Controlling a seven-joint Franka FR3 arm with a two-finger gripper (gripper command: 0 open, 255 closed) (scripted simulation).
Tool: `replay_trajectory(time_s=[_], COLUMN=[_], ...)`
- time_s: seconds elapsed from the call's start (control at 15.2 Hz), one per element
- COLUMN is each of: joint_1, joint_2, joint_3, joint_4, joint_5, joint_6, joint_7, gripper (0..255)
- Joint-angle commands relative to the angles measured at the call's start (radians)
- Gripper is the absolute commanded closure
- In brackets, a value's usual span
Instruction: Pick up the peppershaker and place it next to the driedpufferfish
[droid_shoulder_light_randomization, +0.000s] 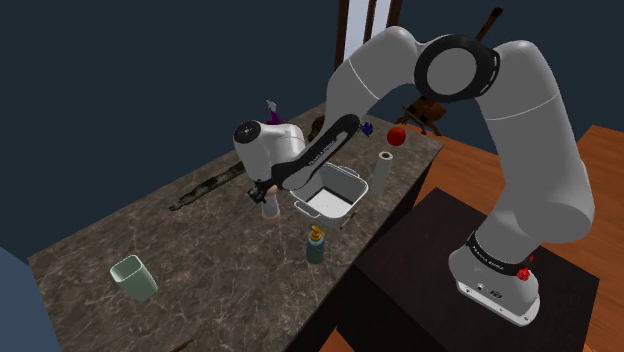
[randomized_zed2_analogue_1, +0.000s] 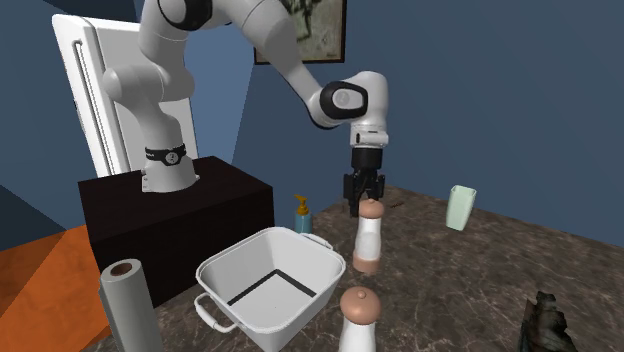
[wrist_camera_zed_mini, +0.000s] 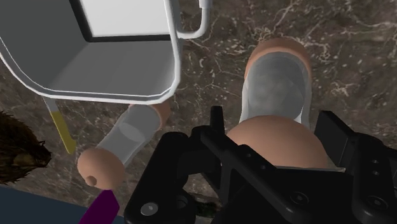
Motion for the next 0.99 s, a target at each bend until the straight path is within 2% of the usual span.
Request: replay_trajectory(time_s=[0.0,0.92], joint_1=[-0.008,-0.040], joint_2=[-0.025,-0.150], joint_3=[0.008,0.059], joint_4=[-0.011,-0.019], joint_5=[0.011,0.091], joint_6=[-0.011,-0.112], joint_7=[-0.011,-0.089], gripper=[255,255])
